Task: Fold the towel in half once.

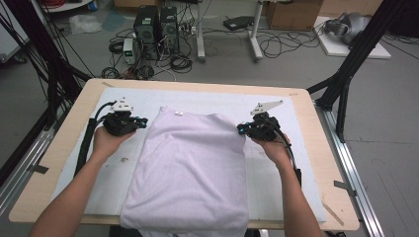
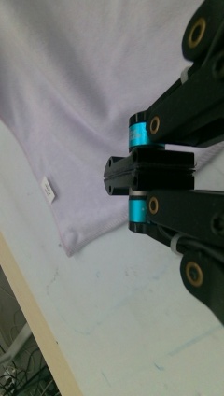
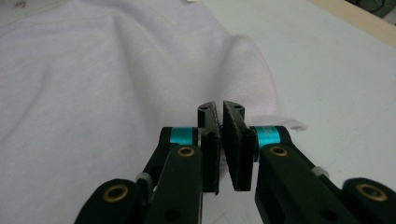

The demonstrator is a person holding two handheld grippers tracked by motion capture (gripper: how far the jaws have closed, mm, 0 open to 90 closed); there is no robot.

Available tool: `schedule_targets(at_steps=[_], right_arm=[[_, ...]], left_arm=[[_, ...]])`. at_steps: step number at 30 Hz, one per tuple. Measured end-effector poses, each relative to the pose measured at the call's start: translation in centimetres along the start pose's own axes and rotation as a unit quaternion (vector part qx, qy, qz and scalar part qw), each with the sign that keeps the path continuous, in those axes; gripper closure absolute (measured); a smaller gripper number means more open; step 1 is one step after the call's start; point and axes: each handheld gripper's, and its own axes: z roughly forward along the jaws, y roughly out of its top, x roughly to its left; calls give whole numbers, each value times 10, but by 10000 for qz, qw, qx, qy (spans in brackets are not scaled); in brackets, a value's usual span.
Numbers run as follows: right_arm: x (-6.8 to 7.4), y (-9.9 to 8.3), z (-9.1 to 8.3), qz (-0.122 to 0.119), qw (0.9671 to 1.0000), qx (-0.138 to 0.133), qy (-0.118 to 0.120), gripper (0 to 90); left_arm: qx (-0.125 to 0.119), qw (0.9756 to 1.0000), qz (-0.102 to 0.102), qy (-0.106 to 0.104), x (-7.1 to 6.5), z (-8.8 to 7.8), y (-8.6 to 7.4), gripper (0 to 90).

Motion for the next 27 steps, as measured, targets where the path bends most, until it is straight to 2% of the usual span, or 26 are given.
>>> schedule_targets(at_steps=[1, 3, 5, 7, 8, 9, 11, 12, 13, 14, 15, 16, 17, 19, 21, 22, 25, 27], right_arm=[[-3, -1, 4, 43, 10000, 13, 4, 852], [-6, -4, 12, 90, 9999, 93, -51, 851], [-9, -4, 17, 76, 9998, 167, -110, 850], [-13, -6, 20, 138, 9997, 136, -128, 850], [-14, -6, 20, 170, 9997, 121, -130, 850], [-15, -7, 20, 208, 9996, 116, -127, 850], [-18, -8, 21, 199, 9996, 114, -139, 850], [-18, -8, 22, 207, 9996, 115, -141, 850], [-19, -9, 24, 227, 9995, 133, -163, 849], [-19, -9, 25, 240, 9994, 158, -166, 849], [-19, -9, 27, 240, 9994, 159, -168, 850], [-19, -9, 28, 238, 9994, 158, -170, 850], [-19, -8, 29, 252, 9994, 177, -166, 850], [-17, -7, 30, 211, 9995, 144, -188, 850], [-16, -6, 28, 178, 9996, 89, -183, 850], [-15, -5, 26, 163, 9997, 83, -175, 850], [-15, -4, 16, 190, 9997, -78, -139, 852], [-14, -3, 6, 223, 9995, -220, -100, 852]], left_arm=[[66, 10000, 40, 38, -1, 8, 0, 828], [411, 9991, 46, 25, 0, 28, 1, 783], [662, 9977, 45, 142, 4, 45, 0, 739], [702, 9970, -165, 278, 10, 54, 1, 645], [667, 9970, -278, 278, 11, 57, 0, 607], [675, 9970, -283, 249, 12, 59, 0, 580], [886, 9955, -120, 313, 9, 66, -2, 553], [859, 9959, -120, 262, 9, 66, -3, 559], [831, 9961, -253, 157, 9, 67, -3, 611], [819, 9962, -293, 88, 9, 67, -3, 692], [817, 9963, -252, 57, 7, 67, -2, 778], [850, 9961, -159, 148, 3, 68, -1, 856], [895, 9957, -69, 225, 0, 69, 1, 863], [995, 9946, -59, 283, 0, 67, 3, 869], [920, 9953, -116, 291, 4, 60, 5, 870], [836, 9960, -176, 267, 6, 54, 7, 870], [494, 9982, -194, 275, 12, 30, 15, 870], [210, 9992, -279, 169, 15, 10, 20, 870]])
